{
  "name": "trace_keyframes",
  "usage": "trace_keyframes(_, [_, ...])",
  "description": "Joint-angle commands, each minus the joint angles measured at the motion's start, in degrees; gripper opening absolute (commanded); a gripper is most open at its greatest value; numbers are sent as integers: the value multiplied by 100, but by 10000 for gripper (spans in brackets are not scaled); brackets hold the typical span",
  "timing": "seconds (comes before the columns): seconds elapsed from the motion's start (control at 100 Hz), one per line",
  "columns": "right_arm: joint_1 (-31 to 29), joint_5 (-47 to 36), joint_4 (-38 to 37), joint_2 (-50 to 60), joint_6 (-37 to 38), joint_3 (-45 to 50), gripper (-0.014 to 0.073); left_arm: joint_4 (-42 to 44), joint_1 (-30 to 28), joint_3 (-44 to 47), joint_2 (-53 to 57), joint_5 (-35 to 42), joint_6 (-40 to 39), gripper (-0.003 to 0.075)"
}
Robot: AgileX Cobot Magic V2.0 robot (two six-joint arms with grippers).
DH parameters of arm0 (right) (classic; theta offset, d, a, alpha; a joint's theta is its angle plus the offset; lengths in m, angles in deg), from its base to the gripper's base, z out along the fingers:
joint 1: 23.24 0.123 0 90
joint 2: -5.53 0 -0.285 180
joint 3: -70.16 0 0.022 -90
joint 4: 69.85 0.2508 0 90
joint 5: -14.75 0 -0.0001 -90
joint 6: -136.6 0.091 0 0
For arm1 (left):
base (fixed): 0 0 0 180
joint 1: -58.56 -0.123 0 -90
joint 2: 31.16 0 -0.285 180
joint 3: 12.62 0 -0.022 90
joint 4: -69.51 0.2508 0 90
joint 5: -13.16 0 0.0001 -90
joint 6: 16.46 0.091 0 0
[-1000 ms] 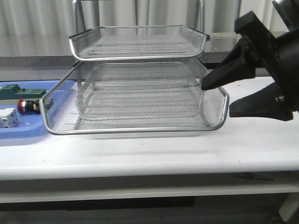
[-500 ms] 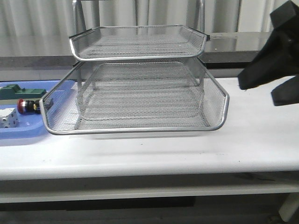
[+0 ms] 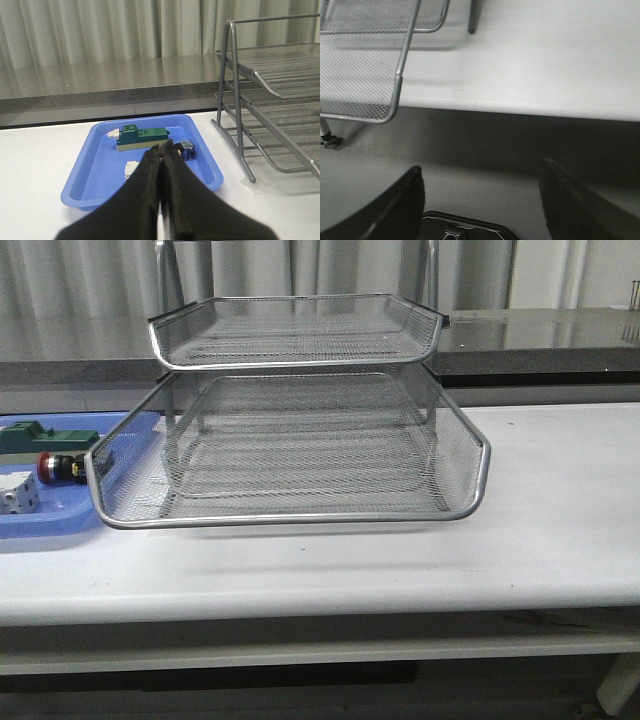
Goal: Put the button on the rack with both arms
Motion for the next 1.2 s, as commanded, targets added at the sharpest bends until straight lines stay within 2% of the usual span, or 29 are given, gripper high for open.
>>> trace_keyframes(0.0, [-32,111,-414,317,374,-301,496,-53,-9,320,191,431,-55,-21])
trace_keyframes(0.55, [165,1326,-1094,1771,386,-354,494,-53,-9,320,191,431,-55,-21])
trace_keyframes(0.87, [165,1226,-1312,2102,386,-348,485,-53,-9,320,191,431,-55,-21])
trace_keyframes(0.94, [165,1207,-1325,2102,386,-348,437,-53,-9,320,191,431,-55,-21])
trace_keyframes(1.01, [165,1170,-1325,2102,386,-348,352,-53,-9,320,191,431,-55,-21])
trace_keyframes(1.19, [165,1142,-1325,2102,386,-348,47,-53,-9,320,191,431,-55,-21])
